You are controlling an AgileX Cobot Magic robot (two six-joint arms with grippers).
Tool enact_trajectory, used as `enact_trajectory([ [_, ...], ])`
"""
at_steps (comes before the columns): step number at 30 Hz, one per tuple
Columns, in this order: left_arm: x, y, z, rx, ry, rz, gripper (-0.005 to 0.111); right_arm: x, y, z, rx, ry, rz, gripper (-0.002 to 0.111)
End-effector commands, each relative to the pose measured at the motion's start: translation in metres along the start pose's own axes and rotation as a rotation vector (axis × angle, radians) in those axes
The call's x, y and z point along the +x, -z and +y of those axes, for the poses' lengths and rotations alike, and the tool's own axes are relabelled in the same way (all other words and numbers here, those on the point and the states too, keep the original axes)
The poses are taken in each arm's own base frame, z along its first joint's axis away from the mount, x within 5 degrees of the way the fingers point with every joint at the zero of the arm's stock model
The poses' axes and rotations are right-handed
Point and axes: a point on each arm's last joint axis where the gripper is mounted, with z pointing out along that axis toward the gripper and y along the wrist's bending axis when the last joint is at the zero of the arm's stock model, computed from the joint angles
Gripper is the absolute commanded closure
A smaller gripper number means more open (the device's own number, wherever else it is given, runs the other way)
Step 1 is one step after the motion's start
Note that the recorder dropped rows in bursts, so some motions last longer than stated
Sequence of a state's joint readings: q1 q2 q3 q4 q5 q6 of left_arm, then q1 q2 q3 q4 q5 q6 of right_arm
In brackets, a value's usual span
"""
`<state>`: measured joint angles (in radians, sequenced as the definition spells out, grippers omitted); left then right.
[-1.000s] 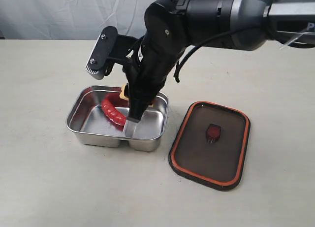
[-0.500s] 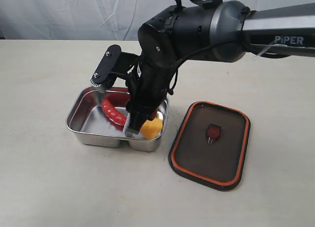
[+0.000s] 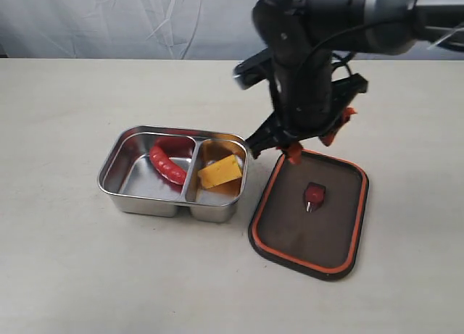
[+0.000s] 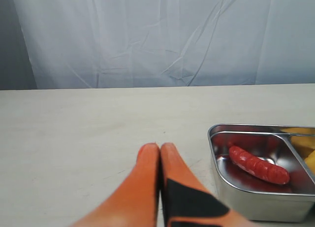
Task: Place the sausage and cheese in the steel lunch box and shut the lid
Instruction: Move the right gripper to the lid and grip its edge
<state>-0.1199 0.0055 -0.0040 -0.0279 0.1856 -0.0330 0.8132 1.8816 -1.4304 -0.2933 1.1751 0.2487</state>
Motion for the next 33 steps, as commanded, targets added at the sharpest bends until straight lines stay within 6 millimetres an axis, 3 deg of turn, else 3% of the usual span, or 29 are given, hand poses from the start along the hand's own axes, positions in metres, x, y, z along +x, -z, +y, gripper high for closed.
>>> enact_trajectory([
  [1, 0.001, 0.000, -0.001, 0.014, 0.007, -0.006, 0.107, 0.006, -0.006, -0.042, -0.113, -0.262, 0.075, 0.057],
  [9, 0.001, 0.000, -0.001, 0.014, 0.007, -0.006, 0.107, 0.026, -0.047, -0.070, -0.208, -0.445, 0.127, 0.057],
  [17, 0.001, 0.000, -0.001, 0.014, 0.007, -0.006, 0.107, 0.053, -0.080, -0.063, -0.221, -0.477, 0.186, 0.057],
  [33, 0.001, 0.000, -0.001, 0.014, 0.007, -0.006, 0.107, 0.080, -0.109, -0.050, -0.219, -0.503, 0.192, 0.057],
])
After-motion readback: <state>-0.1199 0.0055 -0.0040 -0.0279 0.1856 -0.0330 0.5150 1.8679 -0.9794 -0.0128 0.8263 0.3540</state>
